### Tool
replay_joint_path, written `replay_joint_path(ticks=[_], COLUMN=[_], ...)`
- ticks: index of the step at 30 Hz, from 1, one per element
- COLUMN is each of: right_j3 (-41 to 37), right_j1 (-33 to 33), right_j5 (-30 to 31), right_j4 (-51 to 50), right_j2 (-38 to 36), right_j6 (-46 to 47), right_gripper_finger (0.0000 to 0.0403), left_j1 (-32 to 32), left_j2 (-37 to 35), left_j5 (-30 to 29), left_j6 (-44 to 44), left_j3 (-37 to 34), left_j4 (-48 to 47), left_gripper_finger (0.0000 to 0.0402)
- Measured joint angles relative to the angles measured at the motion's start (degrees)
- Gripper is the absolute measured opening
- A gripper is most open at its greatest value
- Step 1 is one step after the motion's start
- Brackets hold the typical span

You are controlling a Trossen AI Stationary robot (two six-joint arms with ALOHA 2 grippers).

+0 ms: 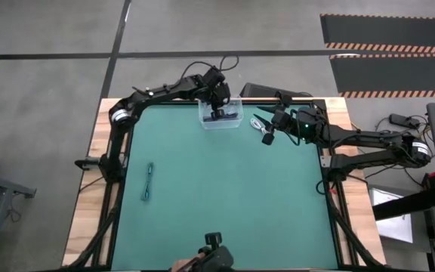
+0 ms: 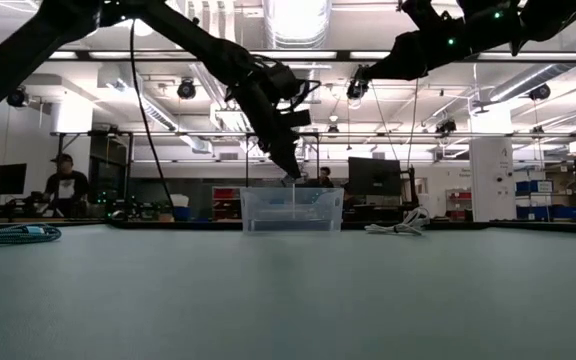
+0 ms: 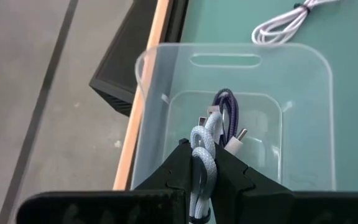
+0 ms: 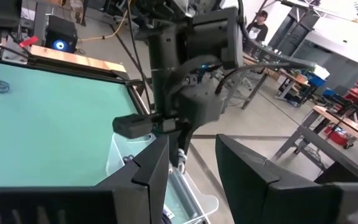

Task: Pick and place USB-C Cables
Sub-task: Put the bottom right white charger cable into the transparent bin

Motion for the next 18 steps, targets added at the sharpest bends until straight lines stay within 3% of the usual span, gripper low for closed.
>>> replay_joint_path(ticks=[18], right_j3=[0.0], right_j1=[-0.09], right_j5=[-0.02], right_j4=[-0.34], right_j2=[0.02], right_j6=[0.0], right_gripper_finger=[0.0123], left_j1=[0.04], left_j2=[3.03], left_j5=[0.04], left_j6=[-0.04], left_j3=[-0.48], left_j4=[1.39], left_gripper_finger=[0.002])
